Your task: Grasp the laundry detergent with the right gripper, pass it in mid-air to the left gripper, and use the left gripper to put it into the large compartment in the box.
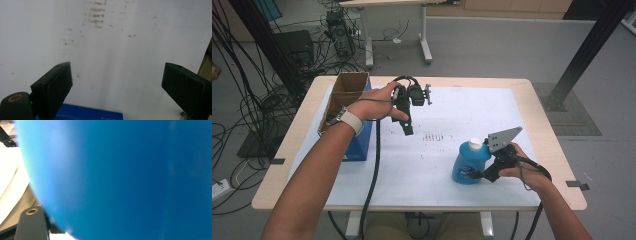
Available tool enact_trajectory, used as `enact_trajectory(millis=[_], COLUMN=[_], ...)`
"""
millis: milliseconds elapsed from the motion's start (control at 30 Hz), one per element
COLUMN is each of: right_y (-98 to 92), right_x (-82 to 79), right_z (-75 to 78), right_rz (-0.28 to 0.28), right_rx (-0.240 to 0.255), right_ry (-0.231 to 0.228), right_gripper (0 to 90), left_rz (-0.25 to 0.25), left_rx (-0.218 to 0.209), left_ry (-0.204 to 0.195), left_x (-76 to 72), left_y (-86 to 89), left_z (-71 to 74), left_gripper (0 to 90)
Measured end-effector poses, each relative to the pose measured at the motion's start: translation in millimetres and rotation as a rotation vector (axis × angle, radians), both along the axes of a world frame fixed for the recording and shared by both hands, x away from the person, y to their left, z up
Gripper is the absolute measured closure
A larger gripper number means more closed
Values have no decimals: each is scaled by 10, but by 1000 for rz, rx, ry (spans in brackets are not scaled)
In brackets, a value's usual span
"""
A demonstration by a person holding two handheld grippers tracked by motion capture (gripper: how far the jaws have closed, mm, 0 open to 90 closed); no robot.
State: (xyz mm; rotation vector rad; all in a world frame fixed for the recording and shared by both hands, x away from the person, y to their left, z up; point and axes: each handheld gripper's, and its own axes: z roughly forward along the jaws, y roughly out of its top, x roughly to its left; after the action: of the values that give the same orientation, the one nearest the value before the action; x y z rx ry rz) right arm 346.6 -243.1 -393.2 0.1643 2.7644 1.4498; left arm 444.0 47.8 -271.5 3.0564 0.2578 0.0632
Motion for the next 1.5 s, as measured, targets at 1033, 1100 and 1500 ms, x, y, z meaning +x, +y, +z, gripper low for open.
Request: enact_trajectory(millis=[1033,1100,1500], right_y=[-5,-3,16], right_x=[-2,0,3], right_z=[-68,-73,-94], right_rz=[-7,-7,-4], right_rx=[49,51,54], right_ry=[-4,-3,-3], right_gripper=[283,287,315], left_rz=[3,3,3], left_rx=[1,0,-2], left_ry=[0,0,0], left_x=[10,9,14], left_y=[3,3,15], left_z=[-17,-19,-25], left_gripper=[101,102,102])
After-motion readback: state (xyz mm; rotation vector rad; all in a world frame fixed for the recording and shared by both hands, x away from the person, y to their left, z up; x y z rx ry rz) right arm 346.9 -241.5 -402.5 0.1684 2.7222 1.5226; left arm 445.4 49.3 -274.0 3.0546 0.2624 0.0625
